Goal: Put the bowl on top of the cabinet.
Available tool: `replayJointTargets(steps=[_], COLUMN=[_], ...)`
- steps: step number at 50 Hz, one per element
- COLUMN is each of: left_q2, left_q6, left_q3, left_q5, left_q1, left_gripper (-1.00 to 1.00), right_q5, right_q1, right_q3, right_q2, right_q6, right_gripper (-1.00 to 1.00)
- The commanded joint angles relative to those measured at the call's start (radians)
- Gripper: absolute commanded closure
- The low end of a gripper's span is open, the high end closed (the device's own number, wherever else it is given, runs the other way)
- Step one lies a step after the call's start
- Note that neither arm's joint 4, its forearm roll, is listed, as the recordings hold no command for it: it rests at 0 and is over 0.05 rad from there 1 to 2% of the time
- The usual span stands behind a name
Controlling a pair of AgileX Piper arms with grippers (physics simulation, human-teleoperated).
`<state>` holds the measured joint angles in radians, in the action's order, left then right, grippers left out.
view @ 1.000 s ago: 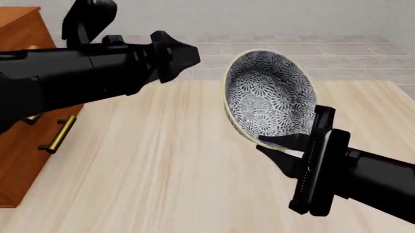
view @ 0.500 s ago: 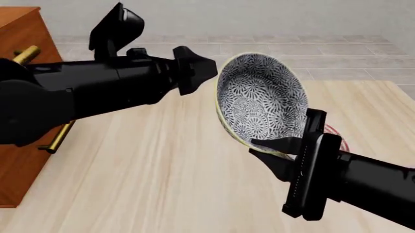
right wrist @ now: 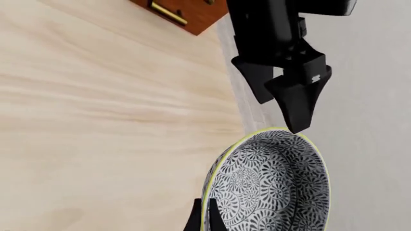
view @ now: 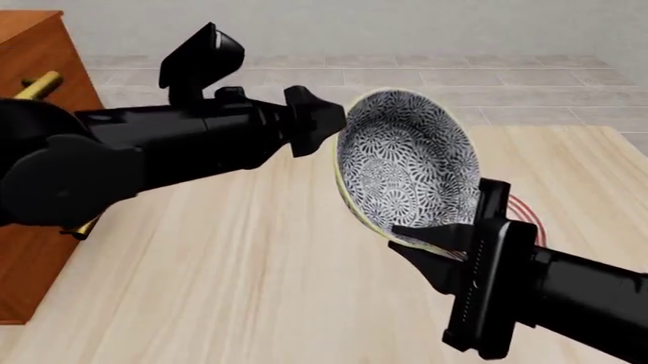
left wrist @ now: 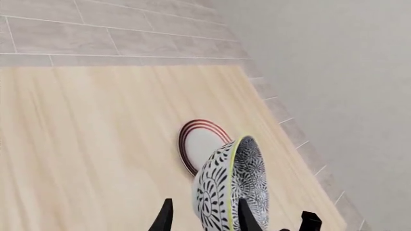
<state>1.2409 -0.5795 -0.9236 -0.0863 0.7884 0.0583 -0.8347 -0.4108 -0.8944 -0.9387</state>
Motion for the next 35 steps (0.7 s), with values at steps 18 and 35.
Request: replayJointTargets(steps=[18,35], left_q2=[0.065,0.089], left_q6=[0.000,-0.005], left_q3=[0.027,0.027], left_q5=[0.062,0.078], left_q1=[0.015,0.034], left_gripper=[-1.00,-1.00], right_q5=[-0.007,0.002], right_q1=[-0.022,-0.048], right_q3=[0.010,0.008], right_q2=[0.038,0.034], right_q6=[0.004,0.011], right_gripper=[1.00,1.00])
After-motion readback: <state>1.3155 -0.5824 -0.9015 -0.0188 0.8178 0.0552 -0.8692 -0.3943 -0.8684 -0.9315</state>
